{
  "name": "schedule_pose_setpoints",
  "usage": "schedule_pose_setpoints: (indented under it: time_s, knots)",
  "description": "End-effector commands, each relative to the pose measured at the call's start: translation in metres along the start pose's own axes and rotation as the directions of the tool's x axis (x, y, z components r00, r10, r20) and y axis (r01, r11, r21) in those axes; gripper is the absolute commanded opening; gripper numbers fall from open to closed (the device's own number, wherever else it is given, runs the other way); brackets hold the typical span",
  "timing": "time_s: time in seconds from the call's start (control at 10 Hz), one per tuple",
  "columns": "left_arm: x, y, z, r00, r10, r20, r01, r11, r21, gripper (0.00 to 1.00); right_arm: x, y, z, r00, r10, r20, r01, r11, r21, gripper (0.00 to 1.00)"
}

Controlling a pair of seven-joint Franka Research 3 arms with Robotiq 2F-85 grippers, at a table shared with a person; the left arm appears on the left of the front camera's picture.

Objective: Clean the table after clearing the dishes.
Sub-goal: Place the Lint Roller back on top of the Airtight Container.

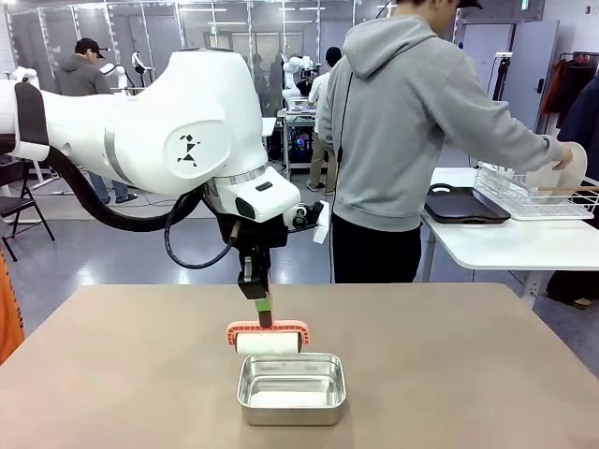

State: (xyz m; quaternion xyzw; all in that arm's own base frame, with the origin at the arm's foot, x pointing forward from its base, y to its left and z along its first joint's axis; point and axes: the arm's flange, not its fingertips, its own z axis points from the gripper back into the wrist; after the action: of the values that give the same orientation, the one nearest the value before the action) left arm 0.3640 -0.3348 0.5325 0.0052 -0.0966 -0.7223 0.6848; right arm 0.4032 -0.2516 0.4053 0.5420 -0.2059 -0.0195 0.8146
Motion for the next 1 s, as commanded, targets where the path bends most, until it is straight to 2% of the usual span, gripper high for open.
schedule_pose_setpoints:
  time_s: [0.0,0.2,0.4,0.6,0.9]
  knots:
    - [-0.002,-0.008,0.003,1.000,-0.006,0.005,0.006,1.000,0.000,0.21,-0.001,0.003,0.001,1.000,0.013,0.003,-0.013,1.000,0.008,1.00]
    - [0.001,-0.001,0.000,1.000,-0.003,0.000,0.003,1.000,0.001,0.21,-0.001,0.003,0.001,1.000,0.013,0.003,-0.013,1.000,0.008,1.00]
    - [0.010,0.019,-0.026,0.998,-0.046,0.040,0.048,0.998,-0.046,0.21,-0.001,0.003,0.001,1.000,0.013,0.003,-0.013,1.000,0.008,1.00]
    - [0.013,0.026,-0.043,1.000,-0.012,0.015,0.013,0.997,-0.082,0.21,-0.001,0.003,0.001,1.000,0.013,0.003,-0.013,1.000,0.008,1.00]
    - [0.017,0.039,-0.069,0.999,0.000,0.041,0.006,0.990,-0.139,0.21,-0.001,0.003,0.001,1.000,0.013,0.003,-0.013,1.000,0.008,1.00]
